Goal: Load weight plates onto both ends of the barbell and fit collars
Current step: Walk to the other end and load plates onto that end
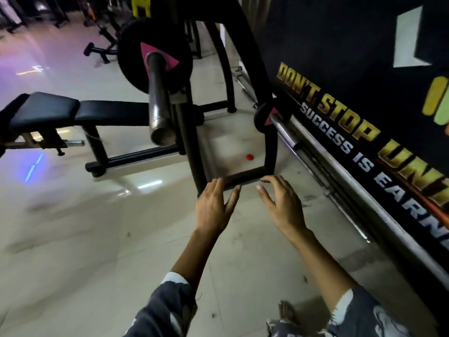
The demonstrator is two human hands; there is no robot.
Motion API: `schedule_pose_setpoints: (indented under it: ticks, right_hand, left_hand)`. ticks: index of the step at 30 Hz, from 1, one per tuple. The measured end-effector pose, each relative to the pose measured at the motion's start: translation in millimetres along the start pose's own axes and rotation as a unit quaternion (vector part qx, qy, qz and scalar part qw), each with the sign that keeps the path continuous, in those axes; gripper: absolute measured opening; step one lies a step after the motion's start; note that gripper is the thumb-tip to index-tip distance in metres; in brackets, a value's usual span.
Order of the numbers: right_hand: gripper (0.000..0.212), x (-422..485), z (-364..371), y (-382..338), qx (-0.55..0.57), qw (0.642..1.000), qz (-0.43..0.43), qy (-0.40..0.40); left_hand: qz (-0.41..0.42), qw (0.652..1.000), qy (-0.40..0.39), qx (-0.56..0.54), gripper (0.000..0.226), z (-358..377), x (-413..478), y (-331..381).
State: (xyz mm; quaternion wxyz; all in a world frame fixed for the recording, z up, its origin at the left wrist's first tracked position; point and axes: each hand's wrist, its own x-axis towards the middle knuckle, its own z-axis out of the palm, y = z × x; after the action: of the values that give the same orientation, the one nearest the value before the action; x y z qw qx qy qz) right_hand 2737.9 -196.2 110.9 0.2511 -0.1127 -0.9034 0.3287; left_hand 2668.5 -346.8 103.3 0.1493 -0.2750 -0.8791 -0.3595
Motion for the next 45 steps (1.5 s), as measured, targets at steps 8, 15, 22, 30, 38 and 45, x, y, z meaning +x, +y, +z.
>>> schedule_pose_setpoints:
  ticks: [8, 15, 22, 30, 38, 45]
  right_hand:
    - [0.024, 90.3, -31.9, 151.7, -0.04, 0.996, 0.074, -0.025]
    - [0.022, 203.2, -41.7, 267.5, -0.15, 0.983, 0.042, -0.102]
    - [0.027, 347.0, 20.5, 367.7, -0.239, 0.954, -0.007, -0.179]
    - [0.088, 515.9, 145.7, 483.5, 0.191, 0.965, 0.165, -0.069]
    - [0.071, 561.8, 187.8, 518.3, 0.268, 0.955, 0.126, 0.0]
    - [0.078, 517.0, 178.7, 519.5, 0.317, 0.937, 0.134, 0.05]
  left_hand:
    - [0.004, 0.997, -0.08, 0.024, 0.037, 159.8, 91.4, 47.6]
    - [-0.025, 0.986, -0.127, 0.1, 0.032, 282.0, 195.5, 60.5]
    - [-0.149, 0.973, -0.134, 0.115, 0.036, 390.1, 300.0, -22.7]
    - [-0.251, 0.949, 0.022, -0.188, 0.072, 501.4, 434.8, -154.7]
    - [-0.172, 0.945, 0.039, -0.275, 0.037, 518.5, 476.9, -190.2]
    - [-0.146, 0.953, 0.112, -0.243, 0.049, 522.2, 444.3, -174.1]
